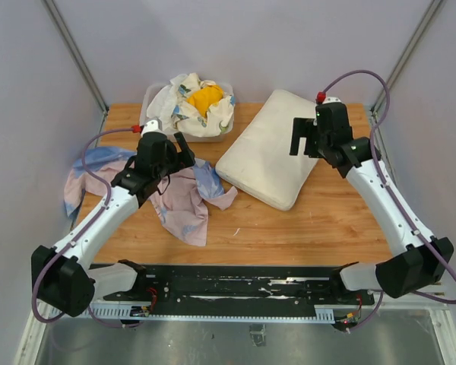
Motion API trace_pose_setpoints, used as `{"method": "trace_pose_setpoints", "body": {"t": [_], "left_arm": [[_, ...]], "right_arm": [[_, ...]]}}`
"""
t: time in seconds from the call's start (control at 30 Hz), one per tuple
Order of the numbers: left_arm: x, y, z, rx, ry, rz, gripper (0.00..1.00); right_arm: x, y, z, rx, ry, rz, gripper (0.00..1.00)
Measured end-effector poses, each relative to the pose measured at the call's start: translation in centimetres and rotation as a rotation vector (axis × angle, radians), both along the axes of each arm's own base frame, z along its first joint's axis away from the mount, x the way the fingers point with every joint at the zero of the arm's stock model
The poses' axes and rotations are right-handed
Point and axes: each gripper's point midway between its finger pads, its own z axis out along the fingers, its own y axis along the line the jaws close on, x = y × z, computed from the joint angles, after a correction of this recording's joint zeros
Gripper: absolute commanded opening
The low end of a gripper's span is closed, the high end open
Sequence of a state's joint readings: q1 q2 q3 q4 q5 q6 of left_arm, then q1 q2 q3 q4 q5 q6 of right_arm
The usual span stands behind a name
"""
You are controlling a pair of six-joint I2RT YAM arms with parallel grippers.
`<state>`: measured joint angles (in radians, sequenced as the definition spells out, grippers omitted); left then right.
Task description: Put the pillow into the pillowcase
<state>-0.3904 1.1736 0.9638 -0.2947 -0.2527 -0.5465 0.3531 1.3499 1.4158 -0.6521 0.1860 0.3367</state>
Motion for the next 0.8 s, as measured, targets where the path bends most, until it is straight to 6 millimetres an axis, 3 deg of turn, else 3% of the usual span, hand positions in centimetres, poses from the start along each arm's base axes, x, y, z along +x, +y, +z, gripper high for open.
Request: {"method": "trace_pose_setpoints", "body": {"t": [0.23,0.47,0.57,0.67,0.8], "left_arm": [[0.1,-0.1,-0.2,0.001,0.006,-0.002,0.99],[0.0,-0.1,-0.3,0.001,0.008,-0.005,0.99],[-0.3,-0.1,-0.8,0.0,0.018,-0.009,0.99],[-1.6,0.0,-2.6,-0.011,0.052,-0.014,0.99],[-3.8,0.2,-5.8,-0.041,0.123,-0.013,0.99]], "right_arm": [[-0.7,0.3,0.4,0.017,-0.03,0.039,0.99],[-1.4,2.1,-0.6,0.047,-0.013,0.145,0.99],[-1.9,3.9,-0.7,0.042,-0.012,0.216,0.98],[-3.0,7.0,-1.2,0.022,-0.003,0.33,0.91],[-5.1,11.6,-3.9,-0.011,0.056,0.492,0.87]]}}
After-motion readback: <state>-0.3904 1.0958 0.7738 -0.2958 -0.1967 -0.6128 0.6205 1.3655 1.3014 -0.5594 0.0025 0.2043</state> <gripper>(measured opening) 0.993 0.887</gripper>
